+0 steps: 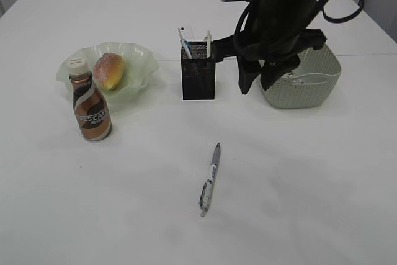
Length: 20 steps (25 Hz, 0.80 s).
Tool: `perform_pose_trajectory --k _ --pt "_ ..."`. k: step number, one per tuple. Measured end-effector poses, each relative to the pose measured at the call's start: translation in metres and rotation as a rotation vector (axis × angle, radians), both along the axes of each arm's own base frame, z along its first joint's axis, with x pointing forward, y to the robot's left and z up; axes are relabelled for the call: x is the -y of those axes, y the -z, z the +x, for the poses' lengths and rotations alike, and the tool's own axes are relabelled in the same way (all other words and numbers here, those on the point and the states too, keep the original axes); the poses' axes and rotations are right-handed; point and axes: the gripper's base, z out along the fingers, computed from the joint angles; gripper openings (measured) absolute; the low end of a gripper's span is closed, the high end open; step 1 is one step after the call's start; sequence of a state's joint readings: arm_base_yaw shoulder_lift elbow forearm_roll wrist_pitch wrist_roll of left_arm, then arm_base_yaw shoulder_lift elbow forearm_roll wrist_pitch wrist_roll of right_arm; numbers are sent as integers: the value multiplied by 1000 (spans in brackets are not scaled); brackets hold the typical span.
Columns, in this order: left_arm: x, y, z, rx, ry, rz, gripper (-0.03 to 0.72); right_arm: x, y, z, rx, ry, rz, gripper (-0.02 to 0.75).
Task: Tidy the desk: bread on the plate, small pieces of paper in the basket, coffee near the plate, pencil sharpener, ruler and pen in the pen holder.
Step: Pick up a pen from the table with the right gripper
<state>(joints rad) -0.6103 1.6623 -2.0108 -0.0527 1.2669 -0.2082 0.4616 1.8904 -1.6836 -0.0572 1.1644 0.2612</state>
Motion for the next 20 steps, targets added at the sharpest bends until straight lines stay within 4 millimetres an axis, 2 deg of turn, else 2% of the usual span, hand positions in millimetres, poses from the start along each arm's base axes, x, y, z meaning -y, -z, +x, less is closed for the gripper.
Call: perform_pose_trajectory --k 3,8,14,20 --pt "0 0 0 -1 1 -1 245 -7 0 -9 -101 -10 84 308" --pt "0 0 0 -1 1 -1 245 -18 -2 -15 -169 34 217 308" --pt "-3 -5 -4 3 -16 -17 245 -18 -3 -14 -173 70 225 309" --pt "-22 -25 -16 73 -65 -25 245 -17 -3 -13 -164 75 208 309"
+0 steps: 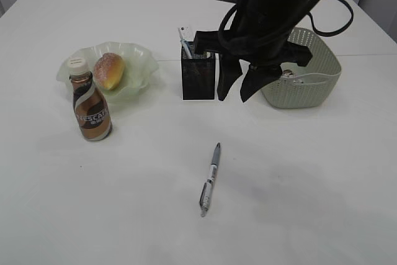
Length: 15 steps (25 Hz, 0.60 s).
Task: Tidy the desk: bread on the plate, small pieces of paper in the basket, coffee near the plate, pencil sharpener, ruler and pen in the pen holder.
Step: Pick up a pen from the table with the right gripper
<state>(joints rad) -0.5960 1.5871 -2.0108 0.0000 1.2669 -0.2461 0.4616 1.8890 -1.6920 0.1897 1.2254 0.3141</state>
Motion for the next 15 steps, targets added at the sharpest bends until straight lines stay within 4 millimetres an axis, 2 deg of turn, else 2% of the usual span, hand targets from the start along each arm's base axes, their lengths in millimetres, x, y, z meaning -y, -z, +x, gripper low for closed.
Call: perform_pose_trajectory --k 4,6,11,15 --pt "-26 -11 -8 38 -33 -1 245 0 0 0 1 1 -3 309" --pt "-45 -9 -17 35 -57 21 245 1 0 0 1 1 -6 309" --pt "-84 14 -52 -17 -119 68 245 1 0 0 3 0 -10 309" --pt "-99 45 -87 -78 -81 108 245 1 0 0 4 0 -12 309"
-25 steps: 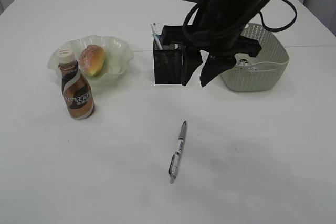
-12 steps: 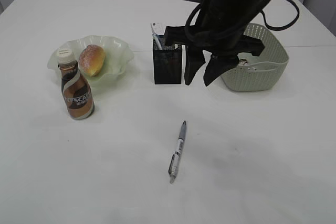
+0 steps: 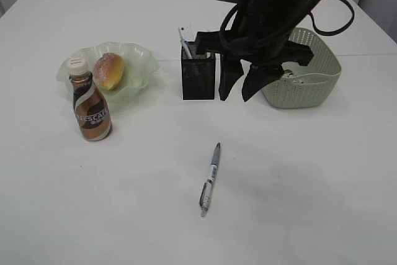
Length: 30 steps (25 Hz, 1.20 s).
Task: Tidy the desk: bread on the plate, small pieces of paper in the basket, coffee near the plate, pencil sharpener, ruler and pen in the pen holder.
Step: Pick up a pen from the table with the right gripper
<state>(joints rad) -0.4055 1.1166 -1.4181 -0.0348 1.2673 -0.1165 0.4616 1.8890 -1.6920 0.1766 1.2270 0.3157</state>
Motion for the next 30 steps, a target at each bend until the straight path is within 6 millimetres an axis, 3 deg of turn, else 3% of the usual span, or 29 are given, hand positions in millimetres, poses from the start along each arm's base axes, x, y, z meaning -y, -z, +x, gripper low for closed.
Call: perform_pose_trajectory --k 6,9,12,18,21,30 --pt "-11 49 -42 -116 49 -15 254 0 0 0 -16 61 9 308" --pt "-16 65 -56 -145 37 -16 323 0 0 0 -18 68 10 308" --pt "-19 78 -65 -183 5 -34 421 0 0 0 -17 70 11 308" --pt "-19 88 -67 -223 -13 -47 451 -1 0 2 -24 153 30 309" --pt "-19 88 -67 -224 -14 -50 452 -5 14 10 -42 229 40 309" --pt "-17 87 -68 -234 -6 -75 452 -23 82 36 -126 315 81 308"
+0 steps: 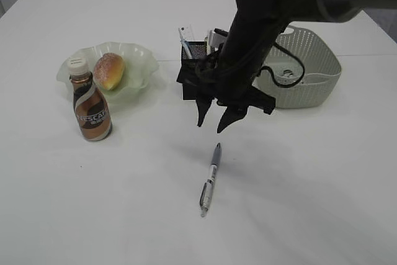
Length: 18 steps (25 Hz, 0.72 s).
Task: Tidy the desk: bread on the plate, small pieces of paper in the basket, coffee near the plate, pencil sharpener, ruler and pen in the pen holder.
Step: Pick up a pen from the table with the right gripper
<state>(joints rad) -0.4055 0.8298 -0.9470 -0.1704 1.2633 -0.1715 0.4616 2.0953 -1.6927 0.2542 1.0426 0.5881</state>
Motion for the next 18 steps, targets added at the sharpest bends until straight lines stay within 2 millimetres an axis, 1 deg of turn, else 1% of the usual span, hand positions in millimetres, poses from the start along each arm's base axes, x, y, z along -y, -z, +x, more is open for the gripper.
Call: perform_pose_trajectory --k 2,5,8,13,16,18 --pt "0 0 0 -2 1 -6 452 -1 11 2 -21 0 -11 309" --pt "1 0 -1 -6 3 -14 449 -2 22 3 -43 0 -22 309" --pt "3 -1 -1 -13 7 -30 449 -2 24 3 -53 4 -25 309" --pt "3 -1 -2 -16 8 -38 445 -2 21 7 -40 75 -17 309" --pt "3 -1 -2 -17 8 -39 445 2 21 8 -27 72 -63 309" --pt "3 -1 -2 -17 8 -40 444 6 22 8 -31 100 -107 309"
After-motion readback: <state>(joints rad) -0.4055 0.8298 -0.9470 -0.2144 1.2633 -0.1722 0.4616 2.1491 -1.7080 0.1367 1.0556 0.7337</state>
